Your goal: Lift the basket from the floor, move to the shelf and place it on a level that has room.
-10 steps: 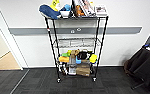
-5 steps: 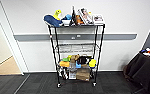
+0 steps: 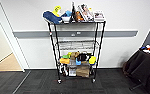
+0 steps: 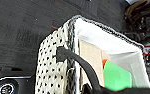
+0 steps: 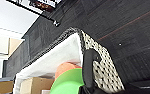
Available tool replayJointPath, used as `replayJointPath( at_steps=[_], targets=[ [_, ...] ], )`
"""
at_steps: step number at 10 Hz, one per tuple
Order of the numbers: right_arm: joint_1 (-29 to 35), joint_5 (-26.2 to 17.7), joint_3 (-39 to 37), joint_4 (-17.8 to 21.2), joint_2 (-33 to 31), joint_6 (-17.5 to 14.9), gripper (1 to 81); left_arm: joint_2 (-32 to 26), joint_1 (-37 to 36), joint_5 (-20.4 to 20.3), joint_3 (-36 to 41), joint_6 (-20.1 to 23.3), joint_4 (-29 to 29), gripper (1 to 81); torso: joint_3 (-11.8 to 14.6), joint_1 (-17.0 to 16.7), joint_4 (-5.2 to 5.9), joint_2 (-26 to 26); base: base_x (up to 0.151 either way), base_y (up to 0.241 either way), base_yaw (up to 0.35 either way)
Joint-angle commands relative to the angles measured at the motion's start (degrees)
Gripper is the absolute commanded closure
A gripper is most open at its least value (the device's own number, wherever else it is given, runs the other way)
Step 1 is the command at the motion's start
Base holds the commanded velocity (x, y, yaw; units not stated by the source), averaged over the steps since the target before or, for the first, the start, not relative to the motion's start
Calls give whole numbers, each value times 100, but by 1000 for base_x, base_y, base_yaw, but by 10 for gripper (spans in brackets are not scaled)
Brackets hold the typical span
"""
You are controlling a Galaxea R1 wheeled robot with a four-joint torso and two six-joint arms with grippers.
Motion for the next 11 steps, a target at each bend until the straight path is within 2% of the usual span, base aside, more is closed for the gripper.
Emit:
replayJointPath(
  at_steps=[1,2,3,7,9,10,11],
  targets=[
    [571,-34,76,-82,-37,35,811,-124,-700,203,265,23,-25,811,0,-369,0,573,0,0,0],
    [571,-34,76,-82,-37,35,811,-115,-699,203,265,23,-25,811,0,-846,0,1312,0,0,0],
    [553,-34,76,-82,-29,35,811,-115,-700,203,265,23,-25,811,0,-621,0,957,0,0,0],
    [518,-43,85,-152,-37,34,811,-106,-673,195,248,31,-16,811,0,-1120,0,1740,0,0,0],
    [500,-34,67,-152,-29,34,811,-106,-656,195,247,23,-8,811,0,-1120,0,2146,0,0,0],
    [500,-34,67,-152,-37,35,811,-106,-656,195,247,23,-7,811,238,-1008,0,1753,0,0,0],
    [491,-34,67,-152,-37,35,811,-106,-656,203,247,23,19,811,347,-1016,0,1843,0,0,0]
  ],
)
